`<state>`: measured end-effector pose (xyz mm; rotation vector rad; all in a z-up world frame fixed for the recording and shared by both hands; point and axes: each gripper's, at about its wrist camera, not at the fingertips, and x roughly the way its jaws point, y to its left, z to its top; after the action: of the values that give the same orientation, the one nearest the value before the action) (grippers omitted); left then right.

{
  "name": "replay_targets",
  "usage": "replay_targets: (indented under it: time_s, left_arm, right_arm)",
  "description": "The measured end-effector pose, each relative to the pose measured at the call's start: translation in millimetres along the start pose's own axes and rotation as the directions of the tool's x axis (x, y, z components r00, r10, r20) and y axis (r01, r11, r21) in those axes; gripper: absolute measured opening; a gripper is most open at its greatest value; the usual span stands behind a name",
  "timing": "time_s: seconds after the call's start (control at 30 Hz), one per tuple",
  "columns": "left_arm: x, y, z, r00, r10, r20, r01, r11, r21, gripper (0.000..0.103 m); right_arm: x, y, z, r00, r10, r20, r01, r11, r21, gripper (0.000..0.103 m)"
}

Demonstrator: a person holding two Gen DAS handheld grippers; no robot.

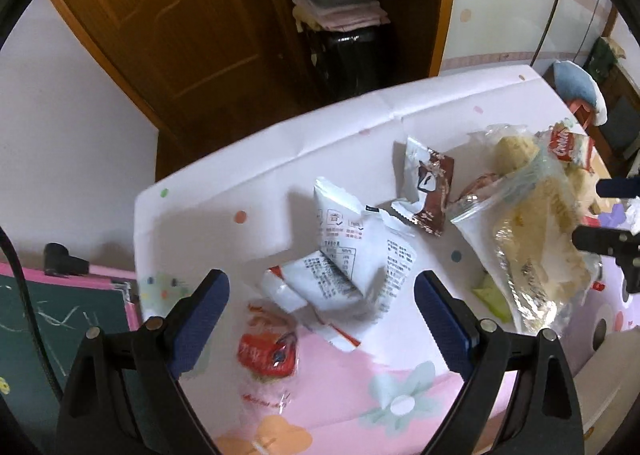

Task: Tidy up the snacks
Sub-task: 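Grasp the white wrapper with the left gripper while the right grasps the yellow cake bag, then carry both held snacks over the white tray and release them inside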

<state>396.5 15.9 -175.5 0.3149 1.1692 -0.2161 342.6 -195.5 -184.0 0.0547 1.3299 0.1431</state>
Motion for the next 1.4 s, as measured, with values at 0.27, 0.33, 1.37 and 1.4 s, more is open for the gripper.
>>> replay_targets:
  time_s: [0.27,0.33,1.37,1.4]
  left_arm:
    - [42.6,10.2,-0.8,0.997,-0.063,-0.038,0.059,0.993,-0.102,0.094]
    - [51.0,12.1,-1.9,0.994,-0.100,-0.044,0.093,0.986,-0.141,0.094]
    - [-213.1,-48.7,-90.9,0.958,-0.063,0.280,0.087,0.993,-0.075,0.045]
    - [-227.9,-51.0,-100.3,0.952,-0.072,0.297,0.098,0.993,-0.072,0.045]
  right_arm:
    - [27.1,3.8,-5.1,0.992,0.108,-0.059,-0.107,0.994,0.011,0.081]
    - [30.2,6.0,-7.7,0.986,0.150,-0.067,-0.150,0.989,0.008,0.075]
    - [-225.9,36.7,-127.0,0.894,0.035,0.446,0.026,0.991,-0.130,0.021]
    - [-242.1,37.8,-141.8,0.877,0.024,0.480,0.041,0.991,-0.124,0.021]
